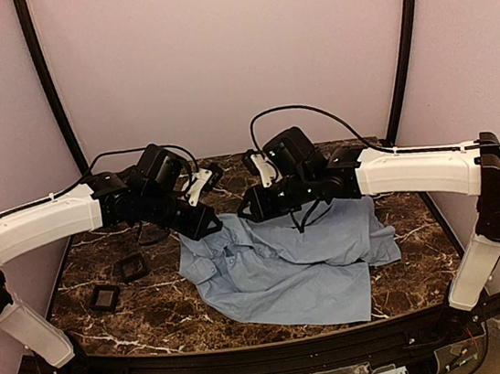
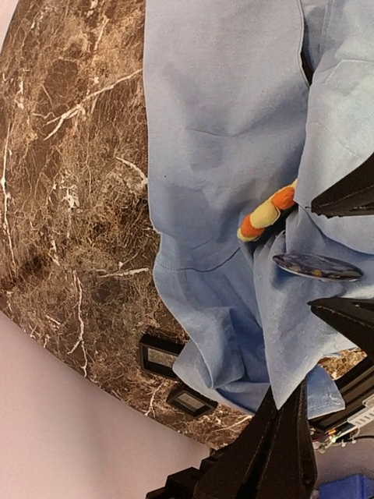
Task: Remove the brooch from the garment
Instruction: Pass from the right arm to the left, then pass from the left arm to the right
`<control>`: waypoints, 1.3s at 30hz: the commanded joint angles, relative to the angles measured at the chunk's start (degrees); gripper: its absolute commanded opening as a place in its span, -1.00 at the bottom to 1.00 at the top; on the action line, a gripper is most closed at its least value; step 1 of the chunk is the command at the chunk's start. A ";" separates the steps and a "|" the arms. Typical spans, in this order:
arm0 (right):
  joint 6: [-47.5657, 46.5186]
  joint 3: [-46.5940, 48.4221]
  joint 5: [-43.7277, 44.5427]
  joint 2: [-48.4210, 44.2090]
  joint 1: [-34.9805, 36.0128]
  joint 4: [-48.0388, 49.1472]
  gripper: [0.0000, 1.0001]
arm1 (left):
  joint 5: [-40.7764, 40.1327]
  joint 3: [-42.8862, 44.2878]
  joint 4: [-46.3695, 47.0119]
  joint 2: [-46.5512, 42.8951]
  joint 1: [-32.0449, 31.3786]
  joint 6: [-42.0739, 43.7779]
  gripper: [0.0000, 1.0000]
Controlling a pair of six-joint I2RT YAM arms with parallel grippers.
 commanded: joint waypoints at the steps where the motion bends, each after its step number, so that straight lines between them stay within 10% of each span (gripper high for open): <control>1: 0.32 2.68 -0.41 1.41 -0.27 -0.64 -0.34 | -0.32 1.26 -0.52 -1.72 -0.50 0.84 -0.98; 30: 0.30 3.05 -0.02 1.15 -0.15 -0.37 -1.00 | -1.28 -1.51 0.94 -3.72 -0.86 -1.53 -0.97; 33: 0.28 0.91 2.76 -2.21 -0.15 2.45 -1.00 | -1.53 -2.42 0.09 -4.74 -0.85 -2.95 -0.60; 35: 0.03 -0.70 3.82 -4.26 -0.20 4.78 -1.00 | -2.93 -3.50 -0.17 -6.08 -0.86 -3.86 0.05; 39: -0.94 -3.18 3.30 -6.75 -0.19 9.16 -1.00 | -6.66 -4.60 -0.06 -9.37 -0.85 -5.21 0.48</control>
